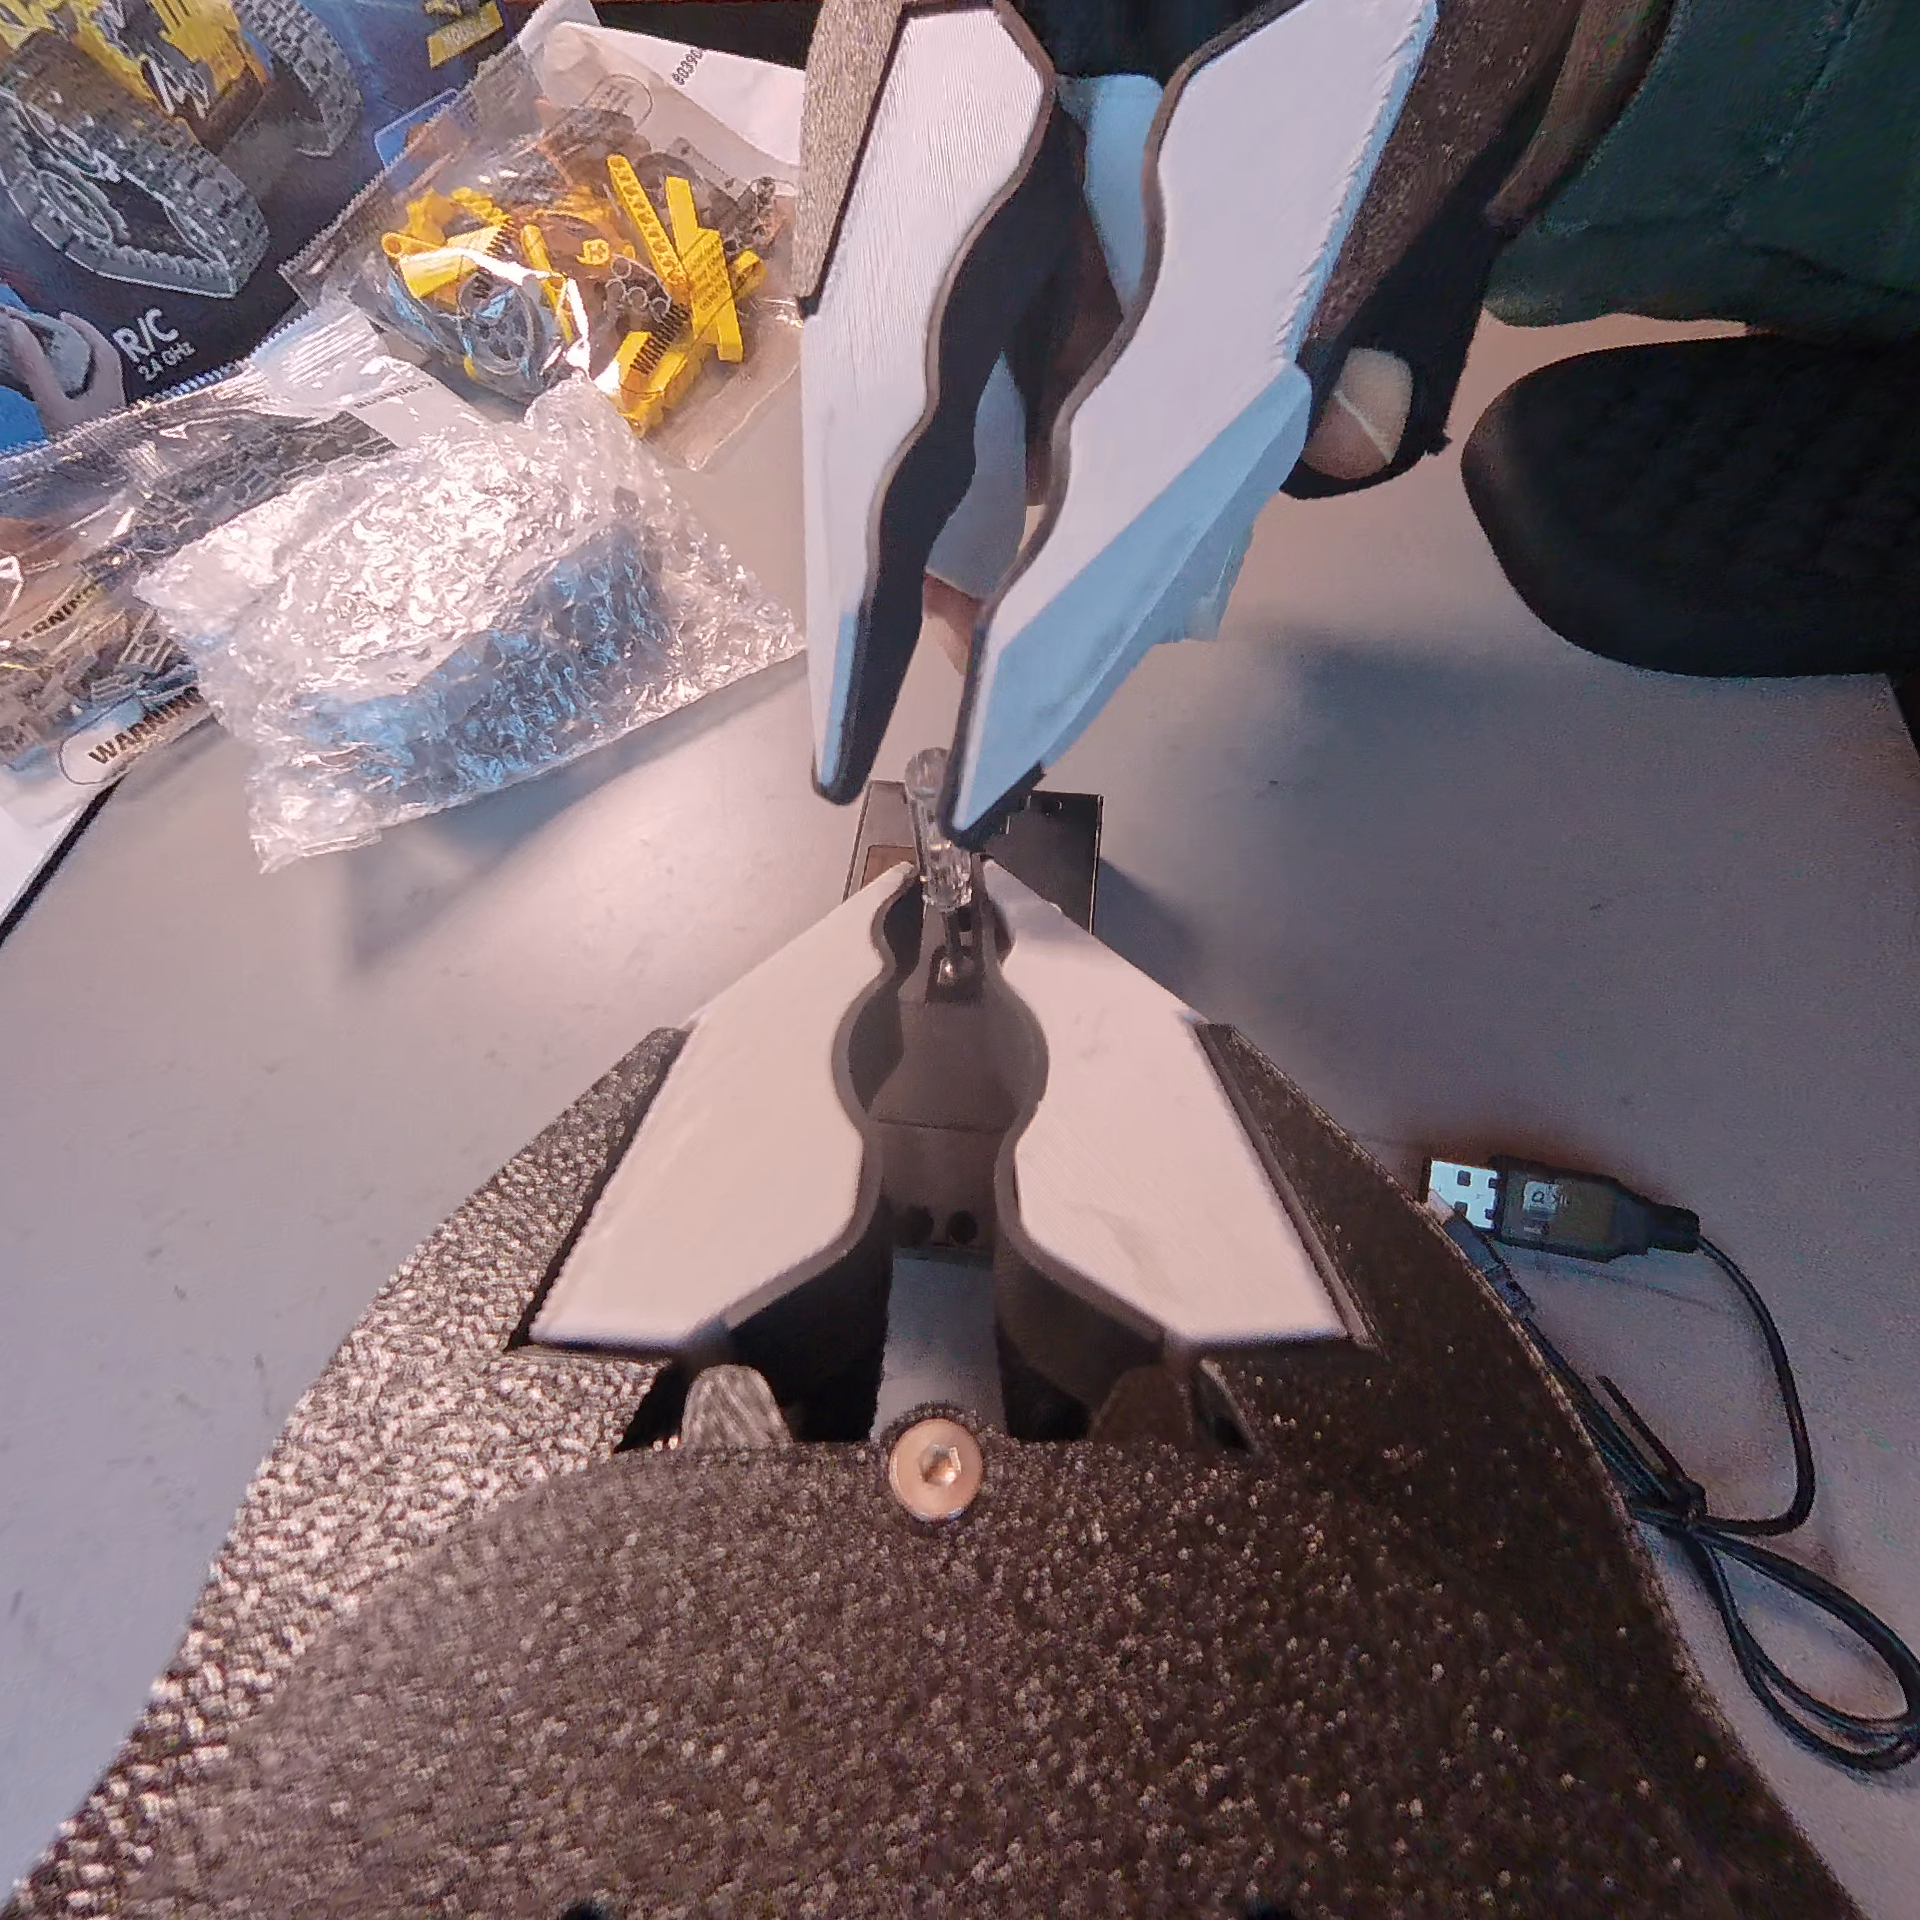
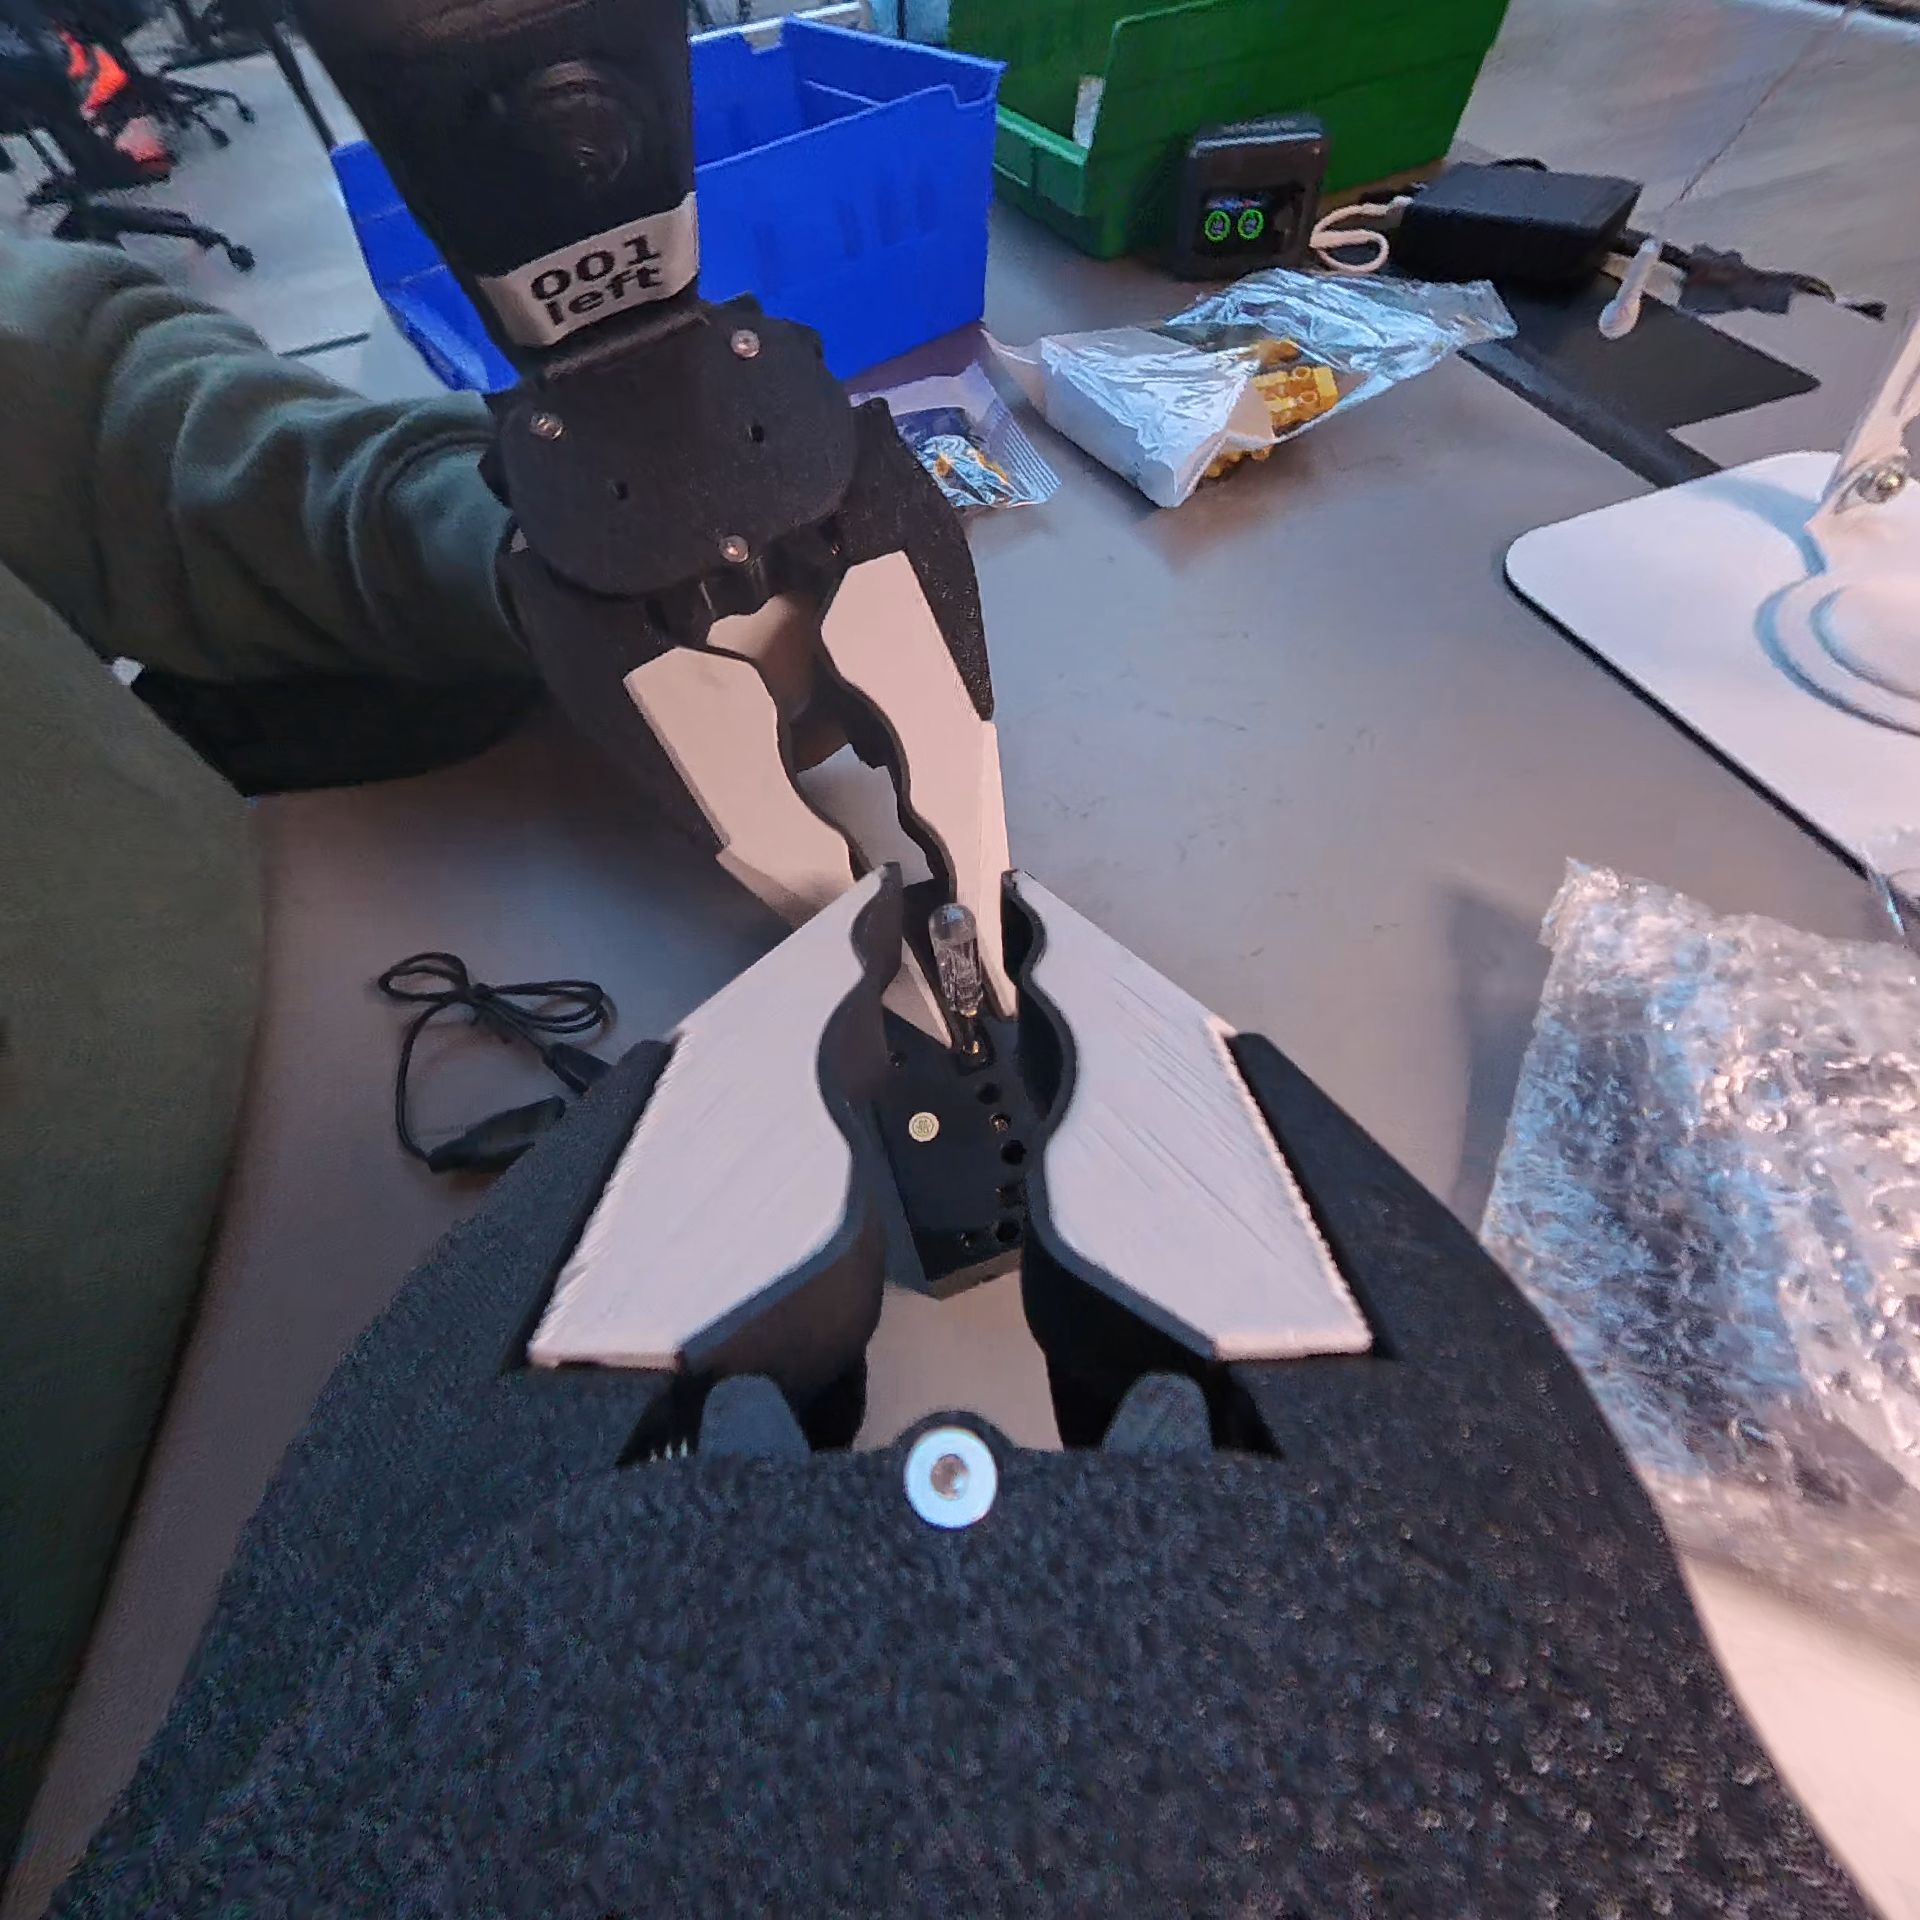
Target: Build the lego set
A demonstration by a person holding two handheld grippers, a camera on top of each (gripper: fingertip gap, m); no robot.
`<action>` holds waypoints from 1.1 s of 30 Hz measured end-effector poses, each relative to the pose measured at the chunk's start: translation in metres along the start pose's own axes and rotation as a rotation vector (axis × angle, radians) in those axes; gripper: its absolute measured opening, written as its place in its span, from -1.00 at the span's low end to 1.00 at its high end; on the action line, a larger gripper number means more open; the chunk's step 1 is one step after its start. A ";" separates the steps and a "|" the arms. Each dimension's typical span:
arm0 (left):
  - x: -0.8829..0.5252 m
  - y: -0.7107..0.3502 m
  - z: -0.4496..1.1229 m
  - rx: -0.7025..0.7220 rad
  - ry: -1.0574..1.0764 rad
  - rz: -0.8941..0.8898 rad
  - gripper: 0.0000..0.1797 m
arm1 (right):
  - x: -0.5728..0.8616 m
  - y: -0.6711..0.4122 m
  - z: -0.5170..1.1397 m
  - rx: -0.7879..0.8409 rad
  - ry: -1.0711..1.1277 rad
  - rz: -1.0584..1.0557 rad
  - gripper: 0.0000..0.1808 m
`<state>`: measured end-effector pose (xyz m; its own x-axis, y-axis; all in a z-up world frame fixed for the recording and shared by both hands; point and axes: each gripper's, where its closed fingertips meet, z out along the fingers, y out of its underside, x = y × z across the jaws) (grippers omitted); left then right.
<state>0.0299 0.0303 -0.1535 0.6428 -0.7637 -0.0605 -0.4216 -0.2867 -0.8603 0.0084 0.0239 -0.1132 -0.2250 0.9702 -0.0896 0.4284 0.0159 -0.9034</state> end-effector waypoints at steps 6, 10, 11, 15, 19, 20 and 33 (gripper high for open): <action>0.004 0.002 -0.002 -0.013 0.011 0.080 -0.70 | 0.007 0.004 0.008 -0.080 -0.024 -0.086 -1.00; 0.000 0.018 -0.006 -0.087 0.021 0.083 -0.30 | 0.008 0.006 0.009 -0.106 -0.127 -0.176 -1.00; -0.001 0.024 -0.004 -0.116 0.016 0.089 -0.31 | 0.008 0.008 0.010 -0.114 -0.153 -0.205 -1.00; 0.002 0.028 -0.001 -0.136 0.021 0.116 -0.47 | 0.009 0.007 0.011 -0.128 -0.191 -0.231 -1.00; 0.001 0.033 -0.002 -0.138 0.032 0.107 -0.47 | 0.011 -0.005 -0.004 -0.051 -0.138 -0.181 -1.00; 0.001 0.033 -0.003 -0.136 0.035 0.106 -0.45 | 0.009 -0.003 -0.009 -0.053 -0.119 -0.178 -1.00; -0.007 0.050 -0.004 -0.210 0.027 0.105 -0.30 | 0.006 0.046 0.006 -0.207 0.014 -0.123 -0.90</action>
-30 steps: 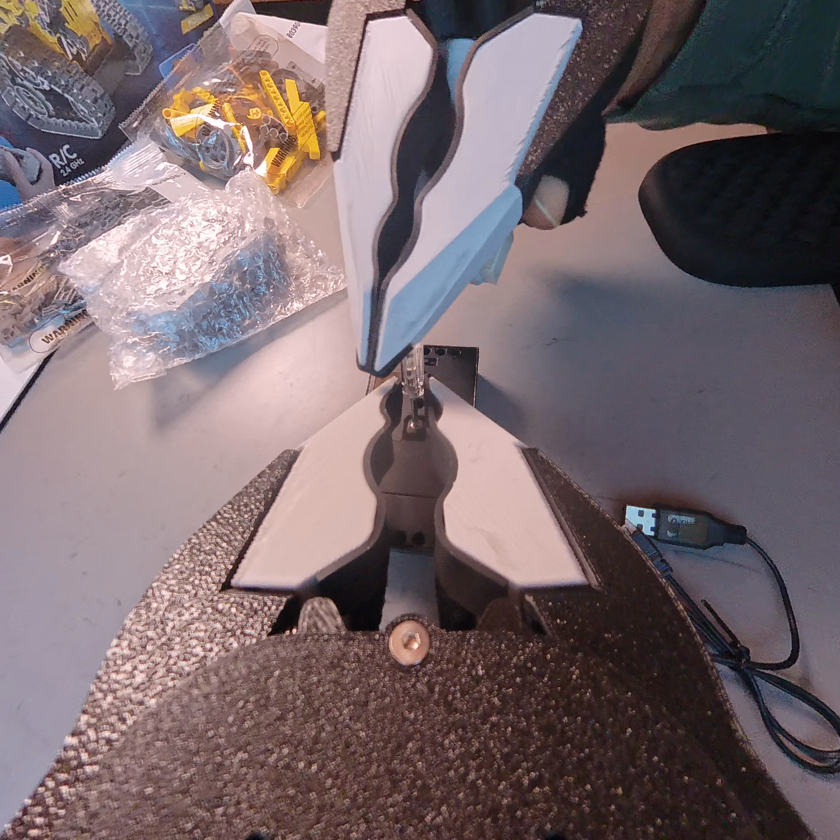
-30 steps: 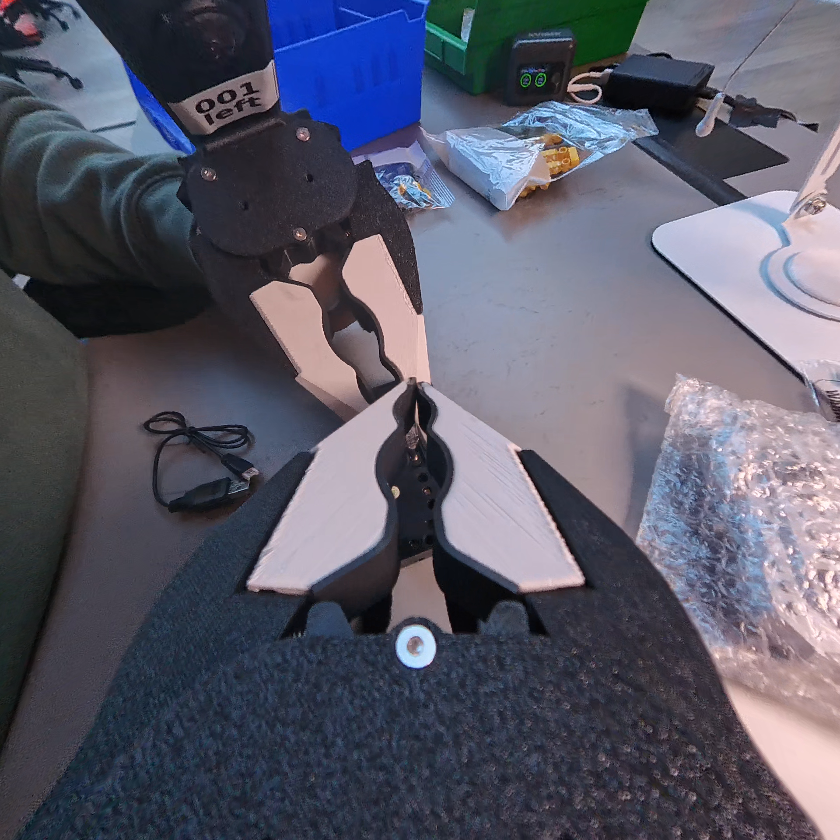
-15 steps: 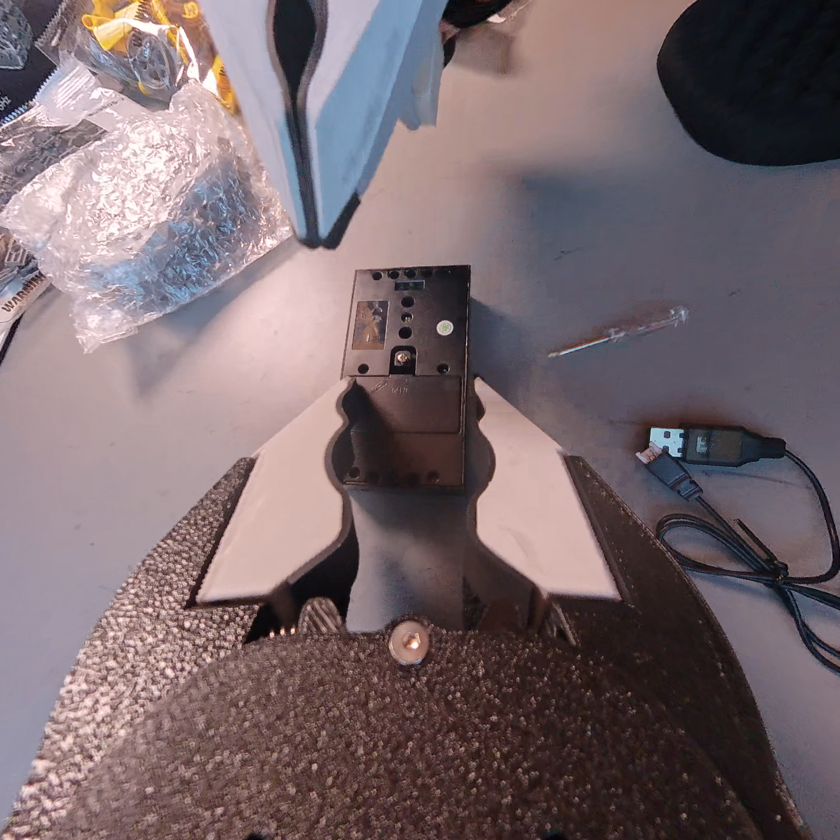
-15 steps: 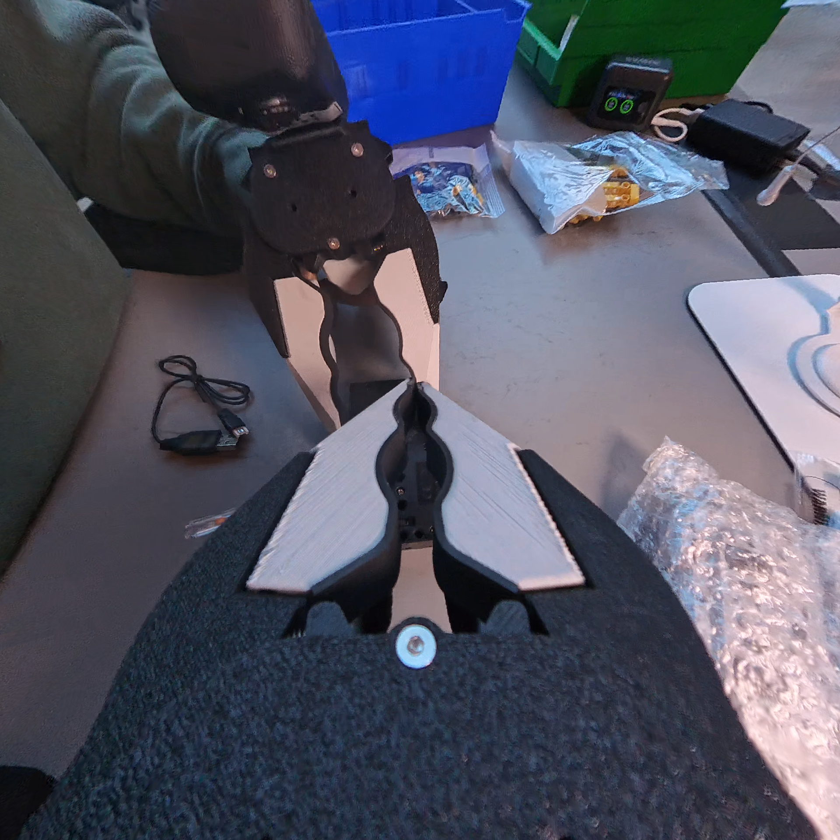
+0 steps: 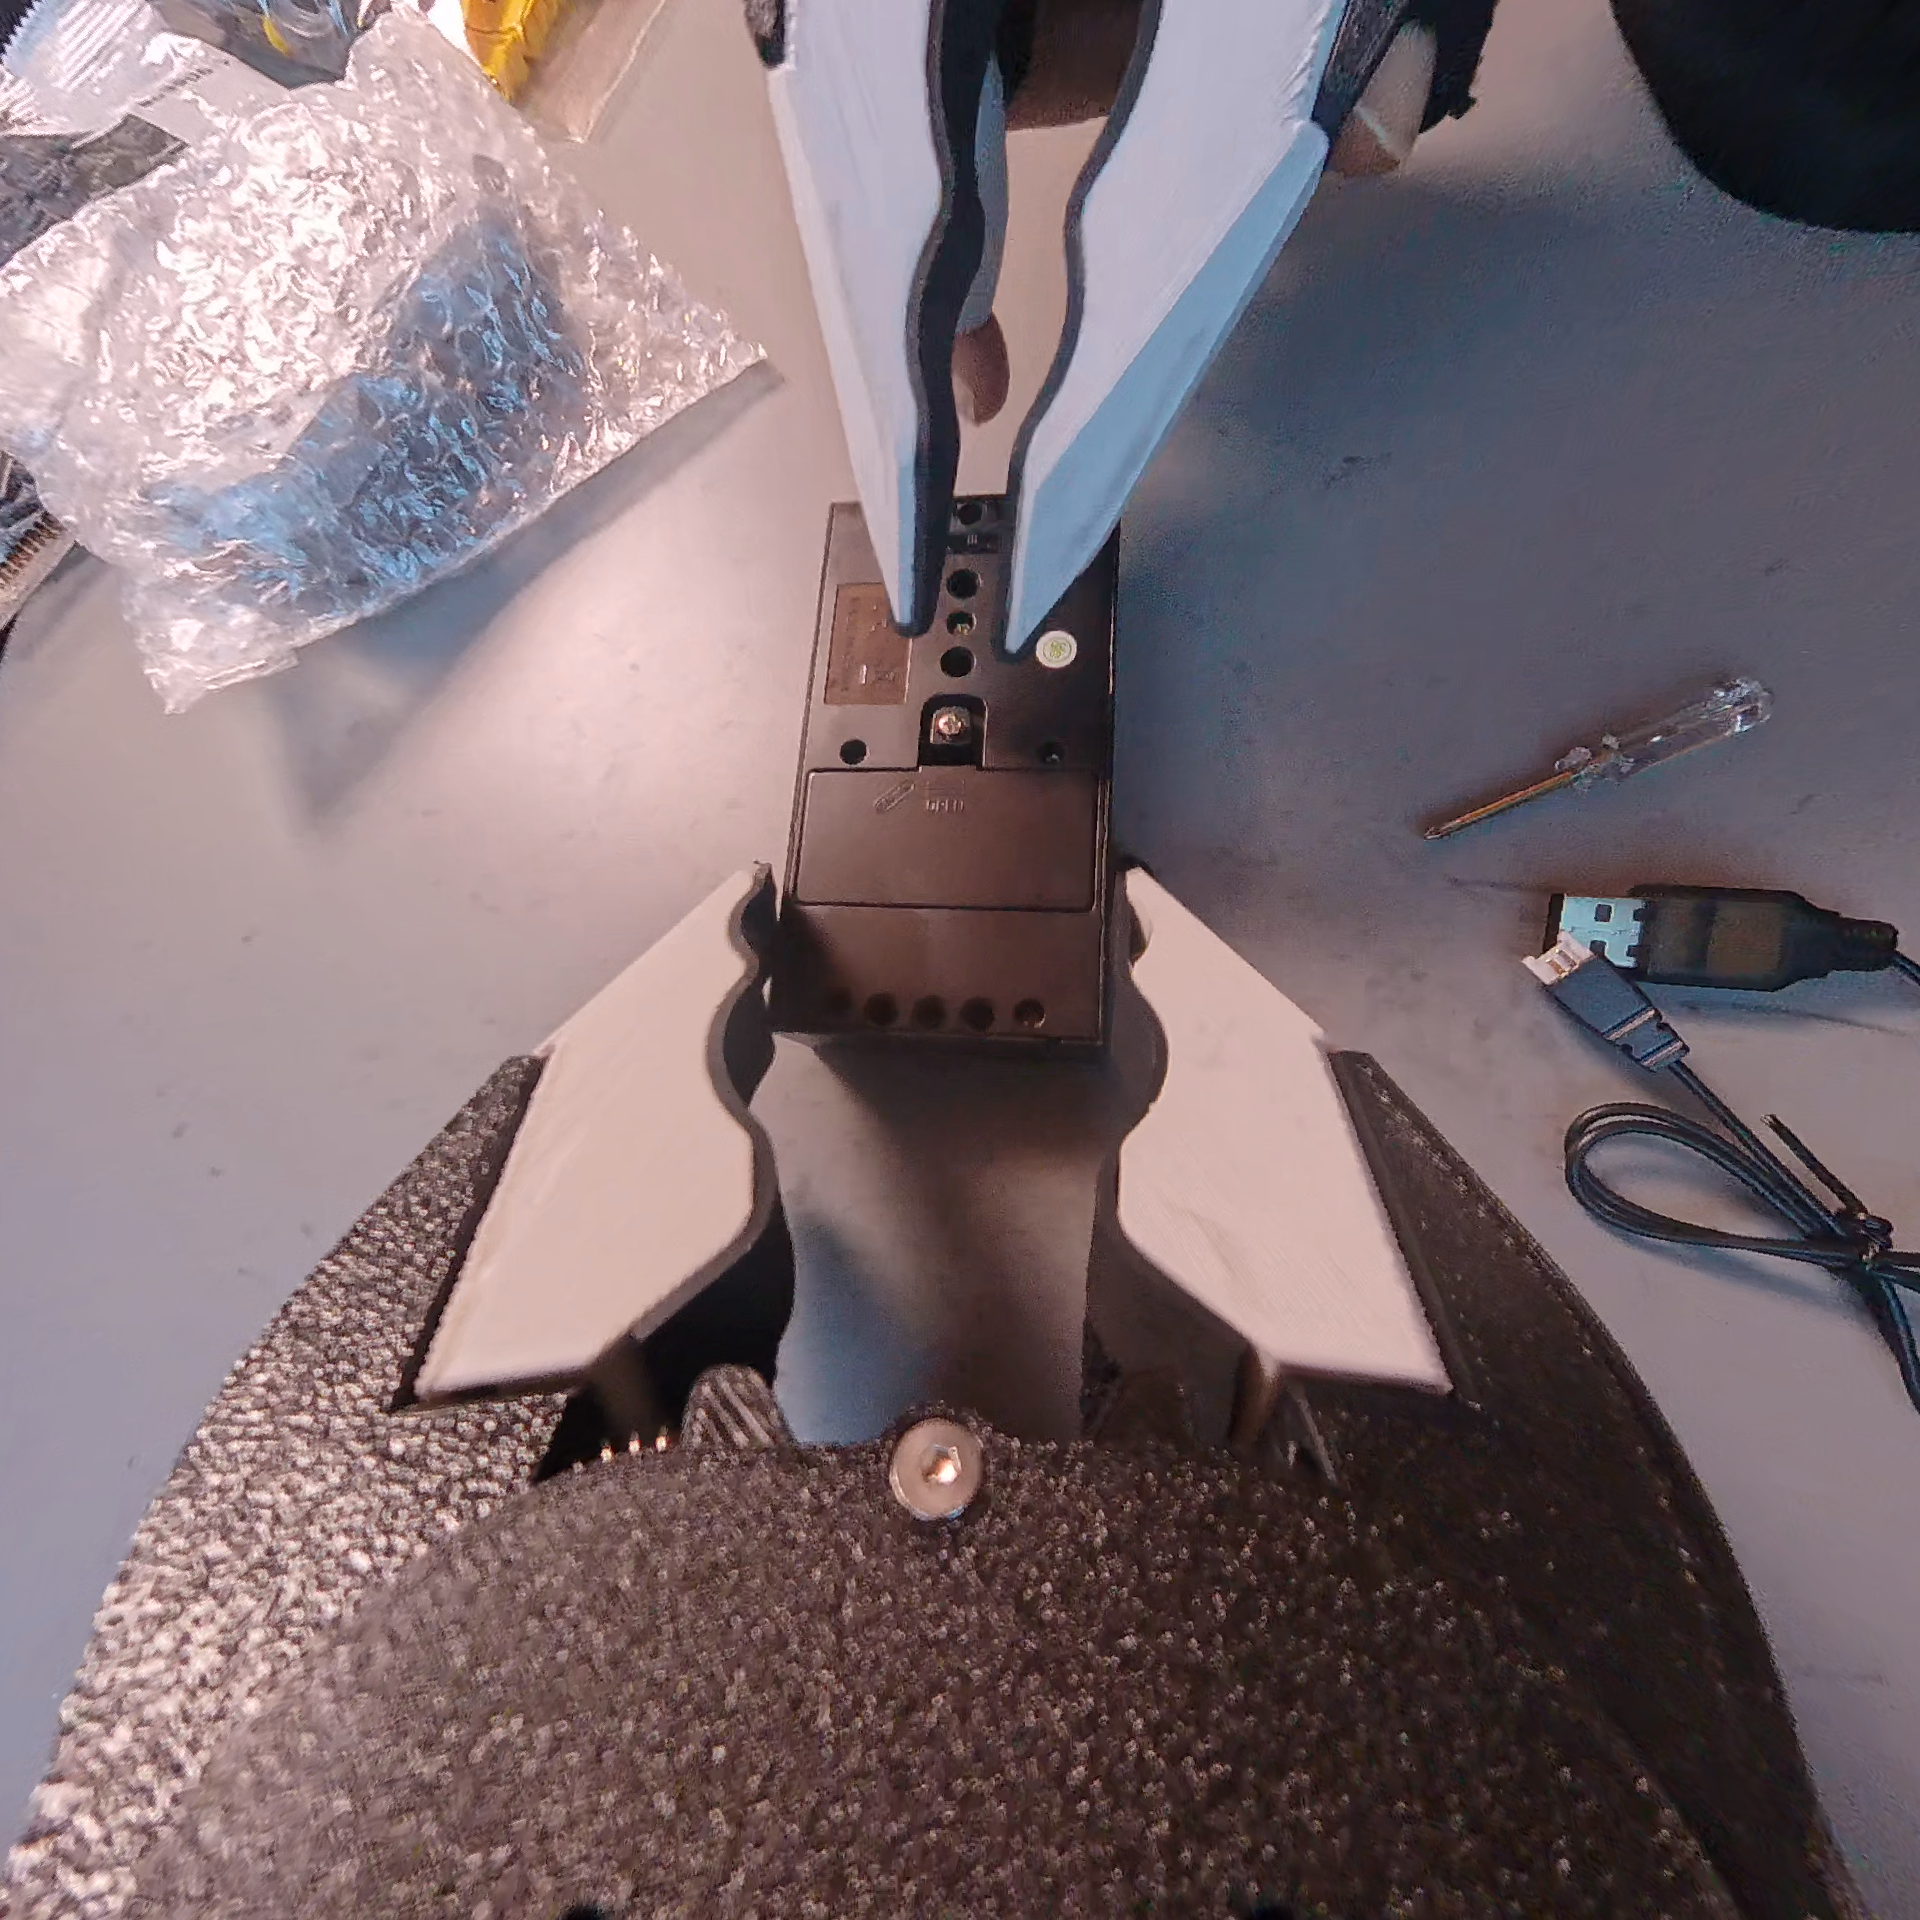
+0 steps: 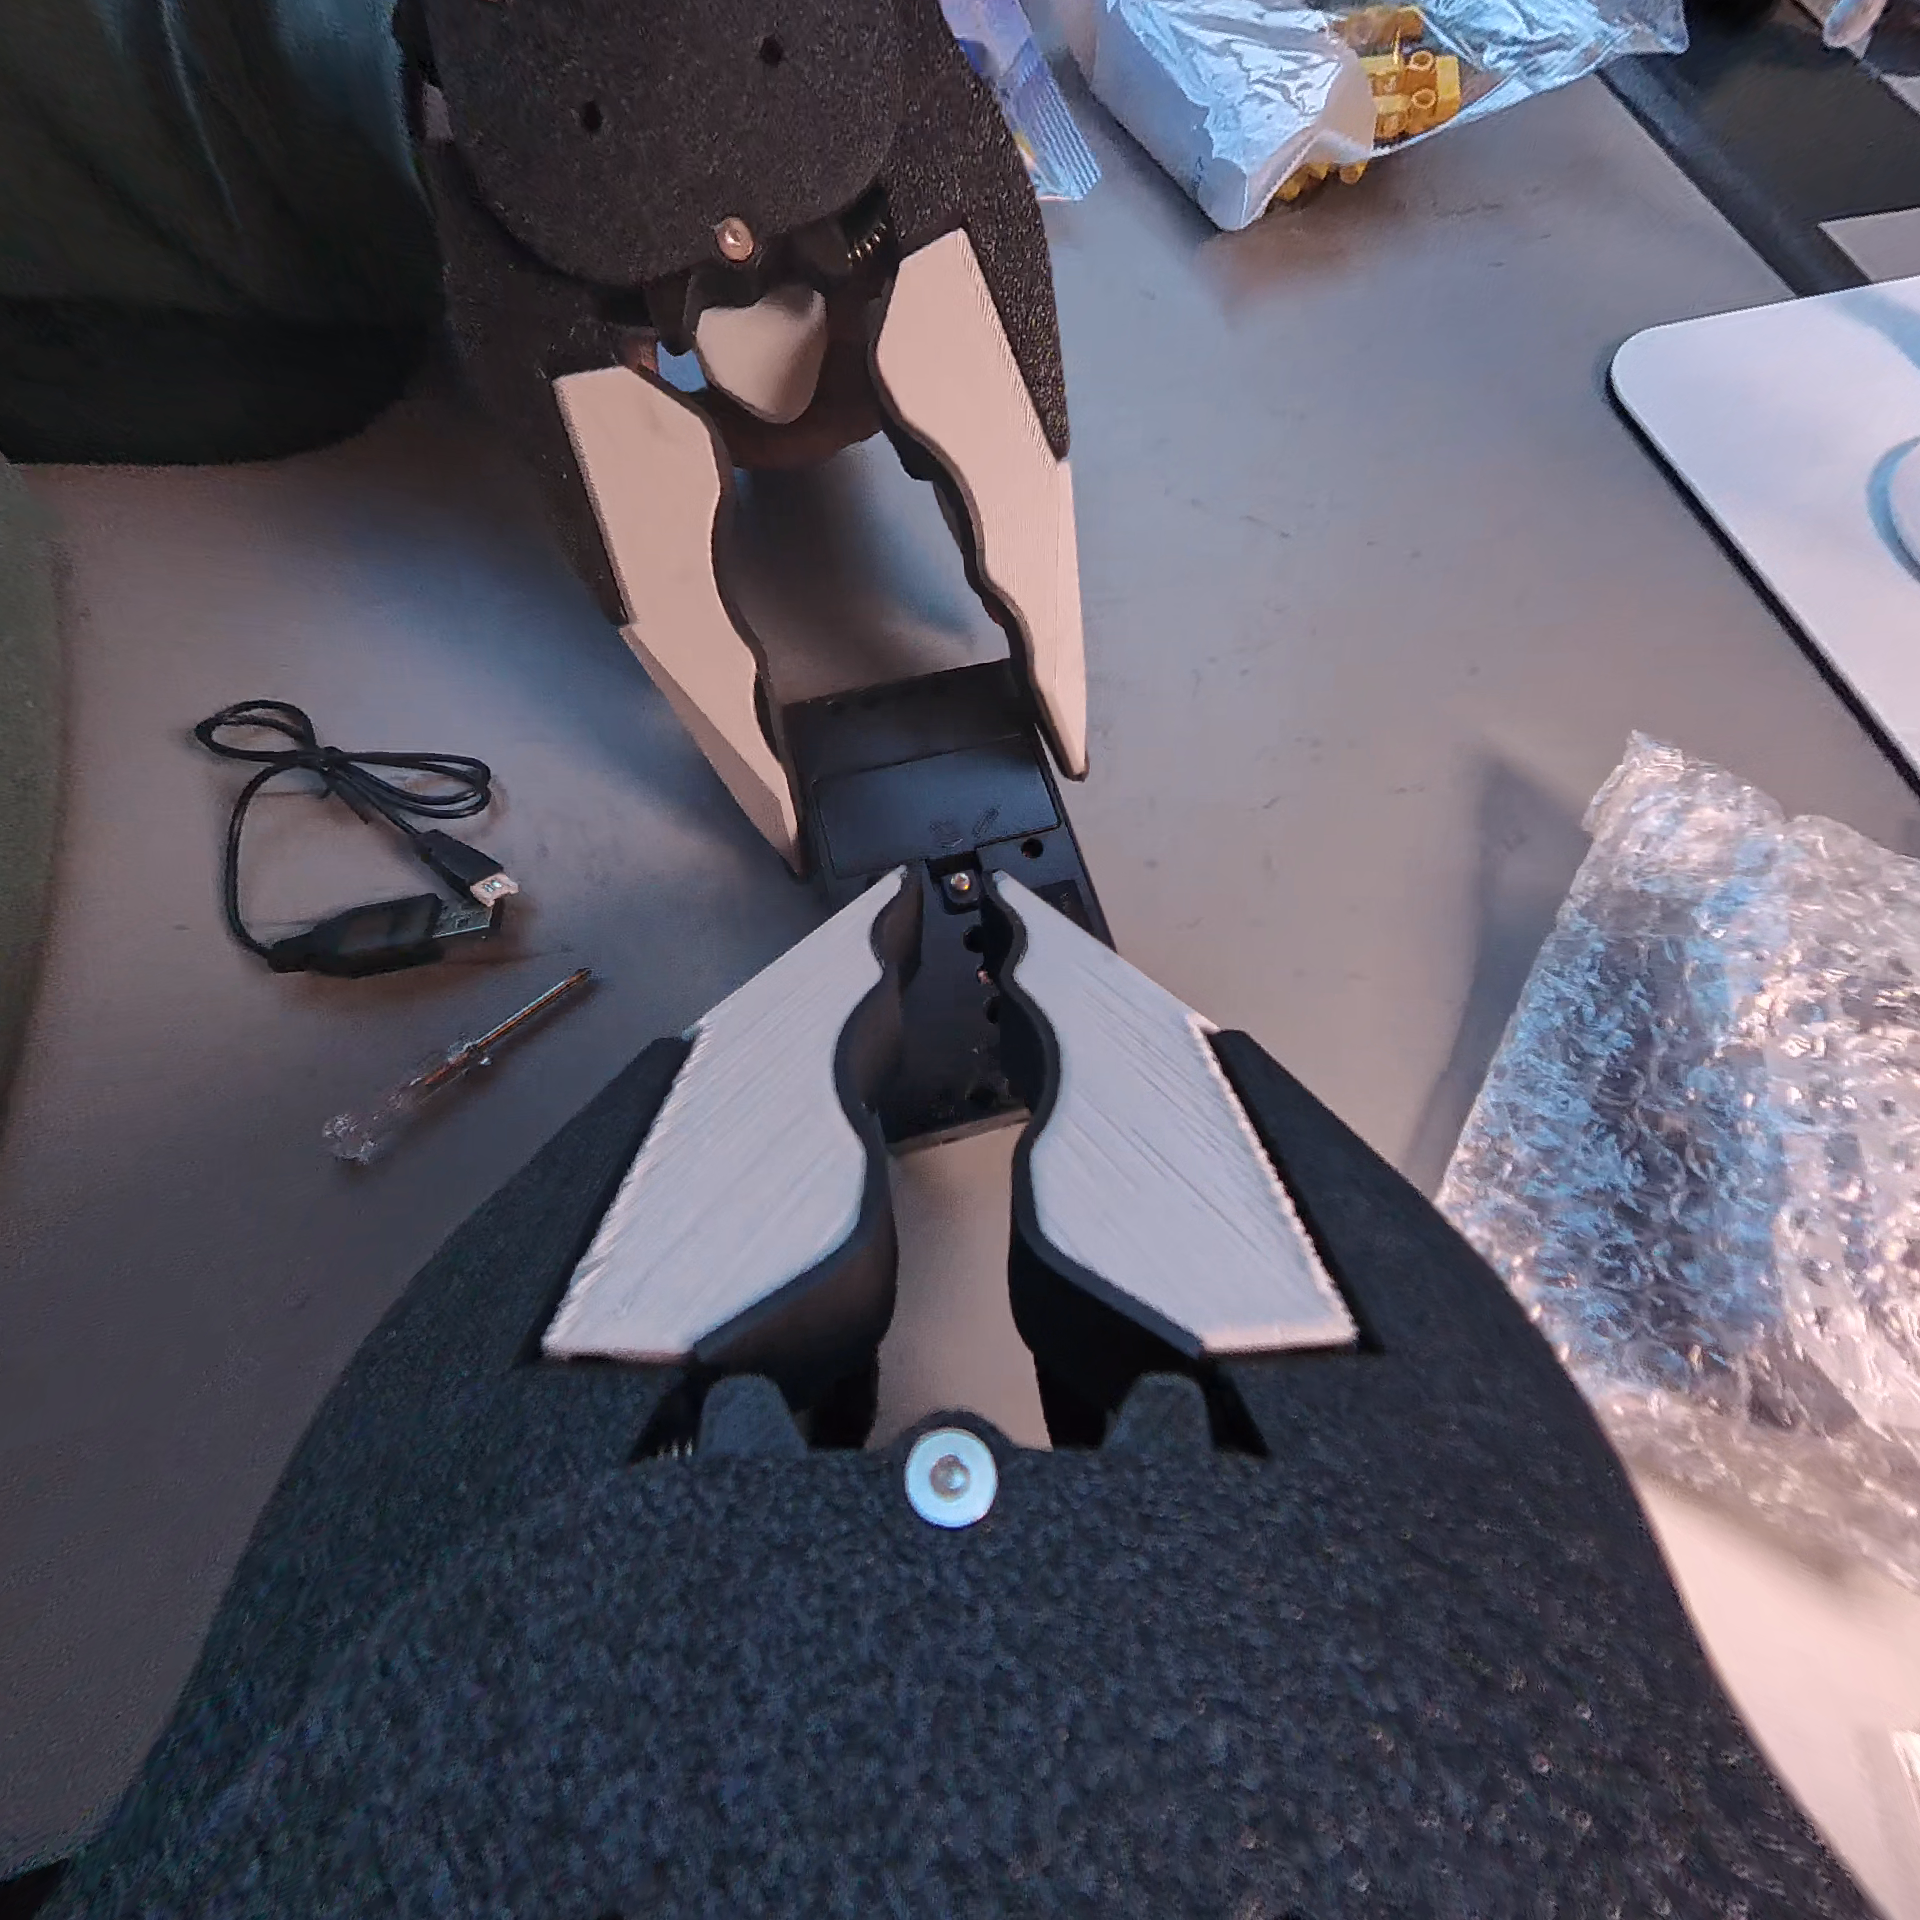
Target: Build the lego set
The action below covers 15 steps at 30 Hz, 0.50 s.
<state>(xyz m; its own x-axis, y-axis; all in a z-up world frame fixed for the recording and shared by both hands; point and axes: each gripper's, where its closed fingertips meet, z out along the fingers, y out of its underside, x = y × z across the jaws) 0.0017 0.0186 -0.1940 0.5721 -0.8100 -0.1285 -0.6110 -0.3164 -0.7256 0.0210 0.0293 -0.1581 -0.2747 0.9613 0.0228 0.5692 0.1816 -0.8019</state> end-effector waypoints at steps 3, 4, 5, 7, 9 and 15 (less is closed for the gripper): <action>-0.001 0.000 -0.001 0.005 -0.012 0.011 -0.31 | -0.001 0.000 0.009 -0.023 -0.024 0.000 -0.89; -0.001 -0.001 -0.002 0.015 -0.015 0.016 -0.31 | 0.000 0.000 0.011 -0.026 -0.028 0.005 -0.89; -0.002 -0.004 -0.003 0.034 -0.016 0.016 -0.31 | 0.000 0.002 0.012 -0.031 -0.029 0.009 -0.89; -0.003 -0.009 -0.008 0.075 -0.009 0.013 -0.31 | -0.001 0.003 0.015 -0.032 -0.039 0.008 -0.89; -0.006 -0.012 -0.013 0.100 -0.009 0.024 -0.32 | 0.000 0.000 0.015 -0.001 -0.044 0.029 -0.91; -0.006 -0.020 -0.019 0.139 -0.004 0.034 -0.37 | 0.002 -0.004 0.013 0.049 -0.070 0.058 -0.95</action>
